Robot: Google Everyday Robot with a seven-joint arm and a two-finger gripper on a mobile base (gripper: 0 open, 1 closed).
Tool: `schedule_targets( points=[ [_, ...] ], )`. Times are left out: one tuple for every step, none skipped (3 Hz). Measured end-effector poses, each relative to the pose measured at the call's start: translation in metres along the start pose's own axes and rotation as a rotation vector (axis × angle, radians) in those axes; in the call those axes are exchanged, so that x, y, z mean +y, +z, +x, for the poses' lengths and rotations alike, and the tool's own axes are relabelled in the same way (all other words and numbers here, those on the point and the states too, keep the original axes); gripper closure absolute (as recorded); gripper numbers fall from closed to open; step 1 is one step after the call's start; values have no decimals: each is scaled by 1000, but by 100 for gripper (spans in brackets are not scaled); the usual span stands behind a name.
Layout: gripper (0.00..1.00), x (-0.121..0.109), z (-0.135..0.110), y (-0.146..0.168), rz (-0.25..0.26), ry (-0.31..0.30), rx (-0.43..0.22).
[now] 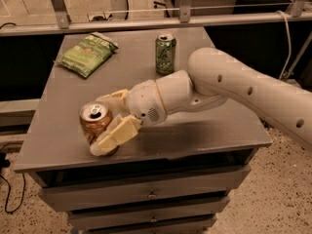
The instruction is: Pick orange can
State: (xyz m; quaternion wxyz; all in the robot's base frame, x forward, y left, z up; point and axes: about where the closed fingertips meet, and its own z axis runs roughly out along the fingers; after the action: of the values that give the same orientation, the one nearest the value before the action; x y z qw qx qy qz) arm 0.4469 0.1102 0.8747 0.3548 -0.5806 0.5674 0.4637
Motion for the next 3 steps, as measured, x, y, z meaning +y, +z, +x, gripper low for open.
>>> schedule_targets(
  points=[
    [41, 5, -4, 5, -3, 13, -35],
    [64, 7, -10, 2, 6, 15, -48],
    [88, 1, -18, -19, 55, -10, -46]
  ],
)
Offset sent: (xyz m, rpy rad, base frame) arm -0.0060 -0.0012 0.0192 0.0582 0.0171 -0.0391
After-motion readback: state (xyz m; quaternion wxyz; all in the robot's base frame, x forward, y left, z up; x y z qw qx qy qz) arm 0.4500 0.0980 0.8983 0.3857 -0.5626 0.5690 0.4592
